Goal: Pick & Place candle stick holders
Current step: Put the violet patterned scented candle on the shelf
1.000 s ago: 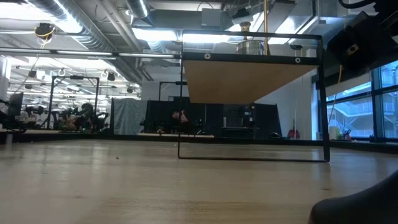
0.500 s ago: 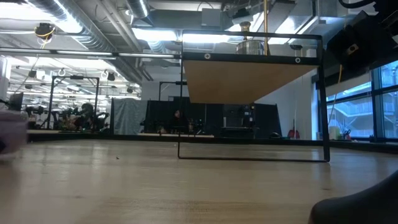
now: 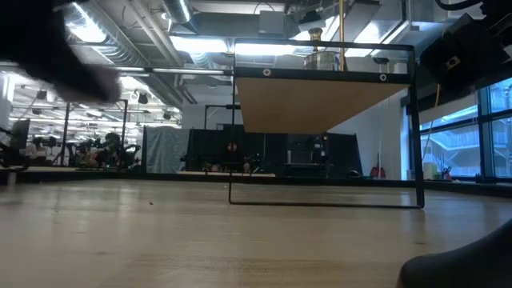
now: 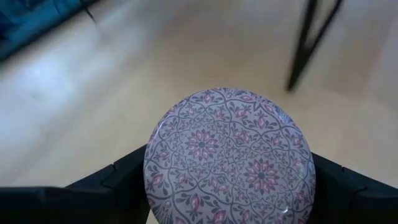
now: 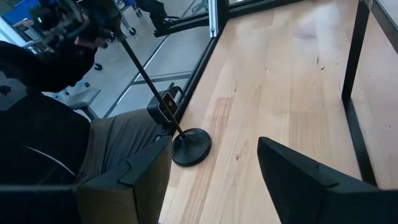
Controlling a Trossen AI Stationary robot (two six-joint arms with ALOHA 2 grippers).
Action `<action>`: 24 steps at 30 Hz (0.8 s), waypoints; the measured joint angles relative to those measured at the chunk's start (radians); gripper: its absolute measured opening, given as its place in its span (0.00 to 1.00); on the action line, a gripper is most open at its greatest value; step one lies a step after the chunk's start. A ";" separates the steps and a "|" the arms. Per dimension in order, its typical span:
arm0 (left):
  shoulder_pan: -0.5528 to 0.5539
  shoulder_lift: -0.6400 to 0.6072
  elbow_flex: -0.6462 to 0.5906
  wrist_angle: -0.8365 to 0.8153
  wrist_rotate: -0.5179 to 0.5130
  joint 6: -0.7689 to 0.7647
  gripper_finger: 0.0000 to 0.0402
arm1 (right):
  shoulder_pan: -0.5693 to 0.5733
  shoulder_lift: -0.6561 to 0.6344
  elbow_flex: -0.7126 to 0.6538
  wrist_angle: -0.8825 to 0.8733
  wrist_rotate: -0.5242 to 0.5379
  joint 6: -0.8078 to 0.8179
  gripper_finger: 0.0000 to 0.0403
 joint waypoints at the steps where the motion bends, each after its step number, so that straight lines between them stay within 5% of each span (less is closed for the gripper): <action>1: 0.026 -0.045 -0.001 -0.018 -0.004 0.049 0.73 | 0.000 0.000 0.000 0.000 0.000 0.000 0.60; 5: 0.144 -0.219 -0.001 -0.010 -0.001 0.303 0.73 | 0.000 0.000 0.000 0.000 0.000 -0.004 0.60; 10: 0.349 -0.382 -0.001 0.139 0.119 0.699 0.73 | -0.003 0.000 0.000 0.000 0.000 -0.010 0.60; 16: 0.667 -0.432 -0.001 0.446 0.479 1.139 0.73 | -0.004 0.000 0.000 0.000 0.002 -0.030 0.60; 24: 0.994 -0.307 -0.001 0.628 0.852 1.379 0.73 | -0.011 0.000 0.000 0.005 0.014 -0.055 0.60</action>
